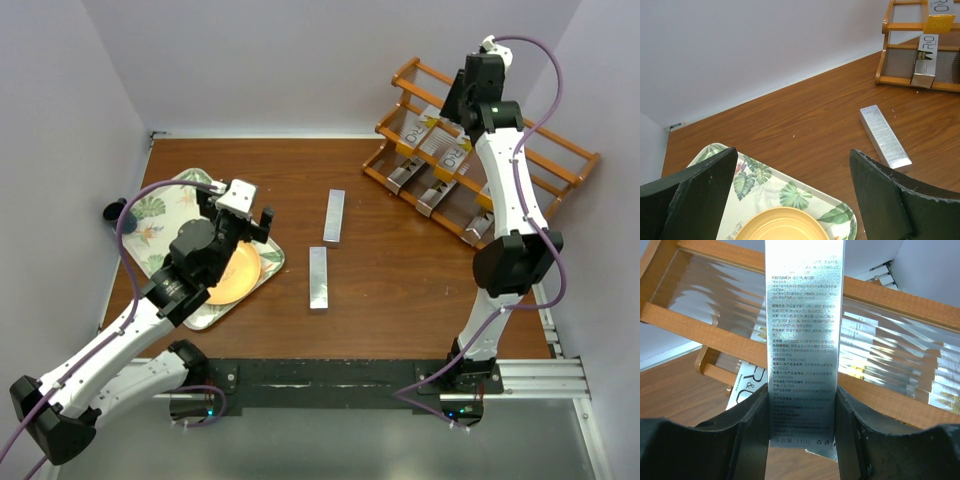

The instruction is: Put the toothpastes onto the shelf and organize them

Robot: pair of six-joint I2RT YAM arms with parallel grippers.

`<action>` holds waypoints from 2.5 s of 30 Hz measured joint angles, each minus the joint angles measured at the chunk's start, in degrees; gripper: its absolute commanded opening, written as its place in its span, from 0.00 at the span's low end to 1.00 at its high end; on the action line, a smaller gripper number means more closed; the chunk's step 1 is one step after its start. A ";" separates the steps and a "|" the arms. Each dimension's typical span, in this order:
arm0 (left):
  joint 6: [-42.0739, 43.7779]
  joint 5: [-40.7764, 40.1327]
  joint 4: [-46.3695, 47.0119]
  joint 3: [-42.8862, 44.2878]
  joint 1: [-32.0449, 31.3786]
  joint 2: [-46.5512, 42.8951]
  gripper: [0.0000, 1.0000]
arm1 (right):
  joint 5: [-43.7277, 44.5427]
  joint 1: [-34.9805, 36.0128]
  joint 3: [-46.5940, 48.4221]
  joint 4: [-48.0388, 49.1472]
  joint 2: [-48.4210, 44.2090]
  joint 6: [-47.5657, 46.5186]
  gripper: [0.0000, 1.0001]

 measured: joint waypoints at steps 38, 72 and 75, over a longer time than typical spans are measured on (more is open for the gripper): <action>0.00 0.42 0.00 0.00 0.00 0.48 0.99 | -6.99 -0.31 -3.06 6.54 -0.66 2.49 0.64; -0.02 0.50 0.00 0.00 0.00 0.46 0.99 | -13.38 -0.31 -10.29 10.80 -7.87 3.67 0.74; -0.02 0.72 -0.02 0.00 0.00 0.44 0.99 | -14.71 -0.31 -13.27 10.75 -11.41 3.21 0.78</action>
